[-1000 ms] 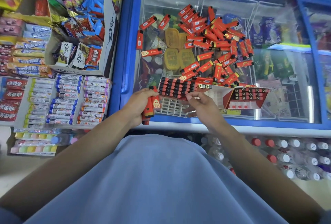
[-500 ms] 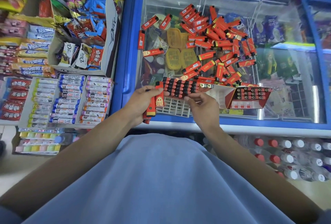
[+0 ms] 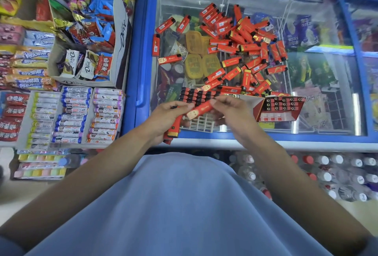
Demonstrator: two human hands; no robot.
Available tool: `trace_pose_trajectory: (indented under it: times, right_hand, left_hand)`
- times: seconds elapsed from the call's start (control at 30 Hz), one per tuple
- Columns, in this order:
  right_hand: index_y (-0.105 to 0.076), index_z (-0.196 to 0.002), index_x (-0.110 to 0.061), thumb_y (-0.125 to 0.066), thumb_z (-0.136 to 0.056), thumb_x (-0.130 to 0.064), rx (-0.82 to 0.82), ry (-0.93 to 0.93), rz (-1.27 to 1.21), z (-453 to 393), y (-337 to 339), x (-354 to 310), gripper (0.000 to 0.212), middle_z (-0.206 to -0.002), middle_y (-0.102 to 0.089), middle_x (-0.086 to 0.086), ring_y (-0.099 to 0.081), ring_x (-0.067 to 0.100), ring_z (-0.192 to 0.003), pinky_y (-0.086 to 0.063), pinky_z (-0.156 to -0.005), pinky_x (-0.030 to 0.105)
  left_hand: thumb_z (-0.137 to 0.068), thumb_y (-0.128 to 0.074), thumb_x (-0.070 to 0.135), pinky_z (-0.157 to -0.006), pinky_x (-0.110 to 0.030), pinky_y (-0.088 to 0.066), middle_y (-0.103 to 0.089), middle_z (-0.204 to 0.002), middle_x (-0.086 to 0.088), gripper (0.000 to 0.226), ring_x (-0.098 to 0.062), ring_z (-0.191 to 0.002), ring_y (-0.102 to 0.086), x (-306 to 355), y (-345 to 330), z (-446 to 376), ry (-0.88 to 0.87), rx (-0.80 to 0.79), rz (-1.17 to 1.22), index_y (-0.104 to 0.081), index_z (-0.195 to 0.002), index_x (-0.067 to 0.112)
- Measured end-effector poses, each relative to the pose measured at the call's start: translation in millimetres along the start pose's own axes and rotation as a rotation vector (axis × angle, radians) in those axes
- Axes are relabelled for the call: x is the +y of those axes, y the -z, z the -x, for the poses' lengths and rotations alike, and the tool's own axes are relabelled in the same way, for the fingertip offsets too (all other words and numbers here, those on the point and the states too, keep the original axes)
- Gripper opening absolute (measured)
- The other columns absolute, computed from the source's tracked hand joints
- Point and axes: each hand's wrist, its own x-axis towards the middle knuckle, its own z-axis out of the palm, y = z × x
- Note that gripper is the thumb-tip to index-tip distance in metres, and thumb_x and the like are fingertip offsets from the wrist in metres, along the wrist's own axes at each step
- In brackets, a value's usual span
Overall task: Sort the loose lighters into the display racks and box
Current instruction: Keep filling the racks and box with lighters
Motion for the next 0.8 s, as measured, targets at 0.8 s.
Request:
trace_pose_trajectory:
  times: [0.8]
  right_hand:
    - [-0.073,-0.112,-0.018,-0.073,-0.092,-0.027,0.345,0.491,1.018,-18.8,13.2,55.7,0.021,-0.100,-0.075,-0.002,-0.066,0.016,-0.075,-0.042,-0.065,0.024]
  left_hand:
    - [-0.108,-0.042,0.017,-0.066,-0.031,-0.053,-0.074,-0.108,-0.009,0.031,-0.018,-0.079,-0.069,10.6,11.2,5.2,0.039,-0.031,0.392,-0.059,-0.133,0.008]
